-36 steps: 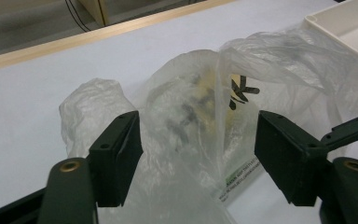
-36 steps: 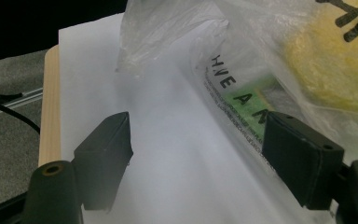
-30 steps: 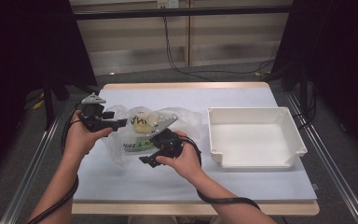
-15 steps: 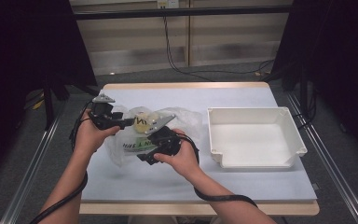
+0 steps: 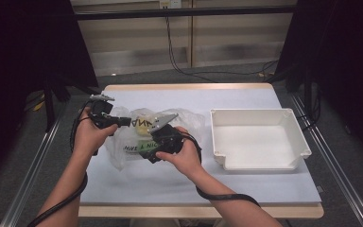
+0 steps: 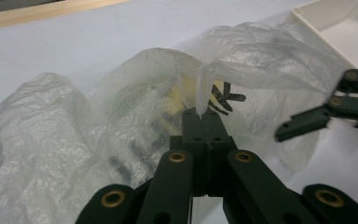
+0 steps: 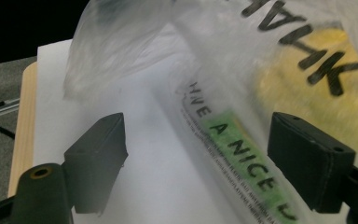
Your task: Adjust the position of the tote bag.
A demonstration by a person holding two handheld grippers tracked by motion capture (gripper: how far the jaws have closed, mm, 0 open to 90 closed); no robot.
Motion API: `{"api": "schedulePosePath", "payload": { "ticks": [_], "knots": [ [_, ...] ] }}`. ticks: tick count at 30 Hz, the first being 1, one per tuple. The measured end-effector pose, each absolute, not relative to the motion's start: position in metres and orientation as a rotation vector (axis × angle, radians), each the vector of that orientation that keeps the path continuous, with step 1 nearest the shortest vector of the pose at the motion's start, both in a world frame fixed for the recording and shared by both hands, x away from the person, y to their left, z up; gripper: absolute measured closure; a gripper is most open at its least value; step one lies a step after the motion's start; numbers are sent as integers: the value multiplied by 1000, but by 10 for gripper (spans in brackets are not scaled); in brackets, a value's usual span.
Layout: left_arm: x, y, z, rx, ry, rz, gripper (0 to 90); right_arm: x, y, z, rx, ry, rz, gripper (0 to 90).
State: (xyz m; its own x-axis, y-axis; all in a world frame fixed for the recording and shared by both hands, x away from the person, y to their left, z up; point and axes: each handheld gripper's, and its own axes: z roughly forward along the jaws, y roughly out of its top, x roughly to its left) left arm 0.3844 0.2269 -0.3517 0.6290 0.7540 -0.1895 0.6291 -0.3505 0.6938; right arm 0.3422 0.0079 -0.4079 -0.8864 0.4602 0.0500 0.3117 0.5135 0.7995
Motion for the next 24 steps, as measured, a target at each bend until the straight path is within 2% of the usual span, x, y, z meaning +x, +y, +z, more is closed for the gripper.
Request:
{"api": "schedulePosePath", "payload": {
  "ticks": [10, 16, 18, 20, 22, 23, 24],
  "knots": [
    [382, 224, -349, 2129, 1025, 151, 900, 357, 17, -409, 653, 2528, 1233, 116],
    [382, 224, -345, 2093, 1039, 135, 900, 368, 25, -413, 643, 2521, 1247, 94],
    [384, 226, -345, 2100, 1039, 141, 900, 372, 26, -414, 630, 2488, 1234, 170],
    [384, 226, -344, 2078, 1046, 132, 900, 376, 25, -416, 620, 2501, 1262, 302],
    [385, 226, -343, 2080, 1049, 137, 900, 378, 25, -419, 601, 2499, 1249, 508],
    [386, 227, -342, 2096, 1037, 146, 900, 379, 25, -420, 595, 2507, 1249, 548],
    [386, 226, -342, 2080, 1049, 142, 900, 380, 25, -421, 577, 2510, 1245, 650]
  ]
}}
